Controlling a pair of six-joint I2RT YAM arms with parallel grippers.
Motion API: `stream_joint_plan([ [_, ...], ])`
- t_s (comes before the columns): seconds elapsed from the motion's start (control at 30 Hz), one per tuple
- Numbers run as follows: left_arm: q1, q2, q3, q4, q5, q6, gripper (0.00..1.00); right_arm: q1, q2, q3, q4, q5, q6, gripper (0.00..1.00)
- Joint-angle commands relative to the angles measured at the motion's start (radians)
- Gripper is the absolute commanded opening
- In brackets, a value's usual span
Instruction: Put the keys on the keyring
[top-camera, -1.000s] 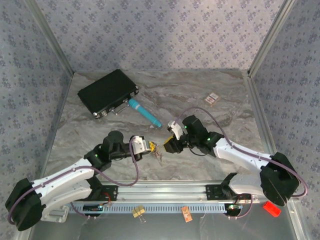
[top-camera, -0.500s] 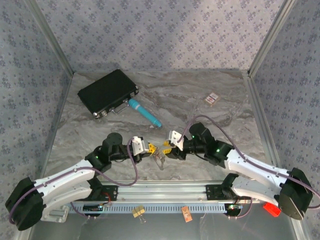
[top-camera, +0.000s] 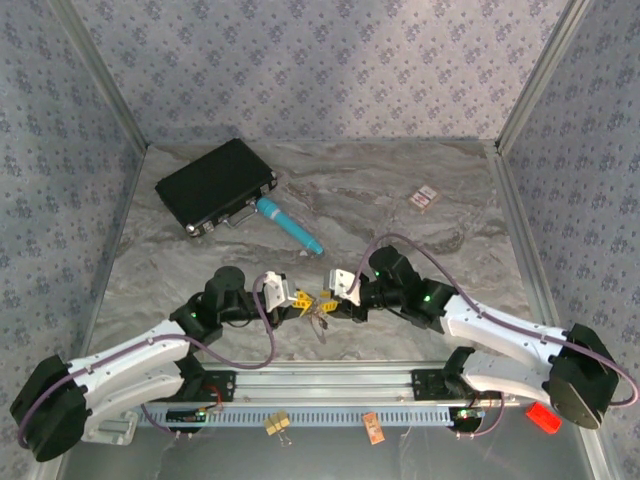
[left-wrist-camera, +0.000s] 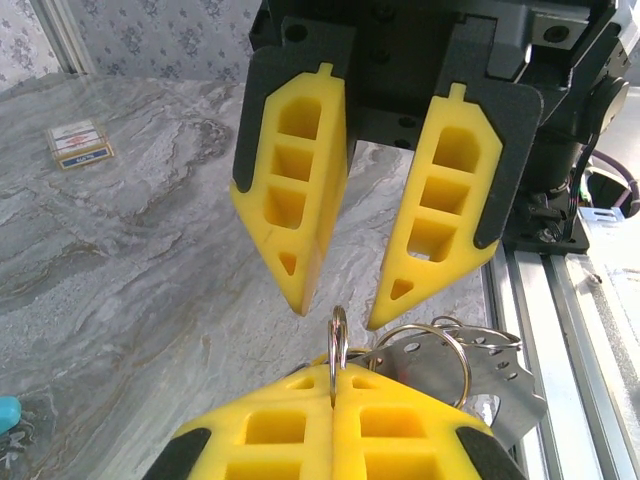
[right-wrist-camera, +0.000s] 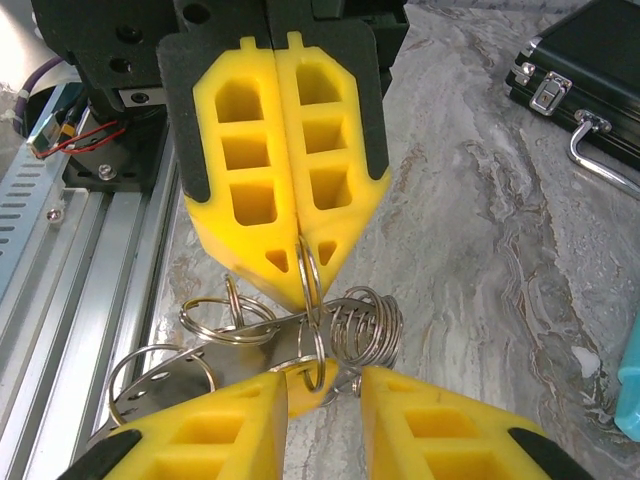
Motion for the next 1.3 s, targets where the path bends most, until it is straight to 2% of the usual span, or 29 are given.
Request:
stream_joint_plan([
  [0.0,-0.008,-0.016,-0.001,-0.013,0.041,0.017,0.00,0.010,0.013,0.043,0.024,-0.032,-0.012,0.27],
  [0.23,-0.008,-0.018,0.001,-0.018,0.047,0.019,0.00,0.022,0.041,0.054,0.065,-0.059,0.001,0.26],
  [0.5,-0.008,-0.019,0.001,-0.011,0.048,0.020,0.00,0.030,0.082,0.068,0.064,-0.090,-0.002,0.19],
  [0.57,-0.008,-0.019,0.001,-0.008,0.048,0.020,0.00,0.033,0.086,0.072,0.063,-0.092,-0.002,0.14],
  [0.63,-0.008,-0.020,0.001,-0.009,0.042,0.019,0.00,0.033,0.089,0.077,0.056,-0.091,-0.005,0.00],
  [0.67,-0.008,-0.022,0.005,-0.014,0.024,0.015,0.00,0.034,0.085,0.080,0.047,-0.088,-0.008,0.00],
  [0.77,-0.008,-0.034,0.026,-0.076,-0.062,0.011,0.26,0.034,0.075,0.107,-0.021,-0.055,-0.039,0.00],
  [0.8,-0.008,-0.043,0.035,-0.107,-0.087,0.019,0.29,0.036,0.074,0.121,-0.059,-0.028,-0.056,0.00],
  [1.0,-0.008,-0.077,0.073,-0.225,-0.147,0.079,0.29,0.042,0.087,0.234,-0.307,0.069,-0.150,0.00],
  [1.27,-0.010,-0.066,0.091,-0.215,-0.105,0.094,0.29,0.066,0.135,0.311,-0.381,0.104,-0.194,0.00],
])
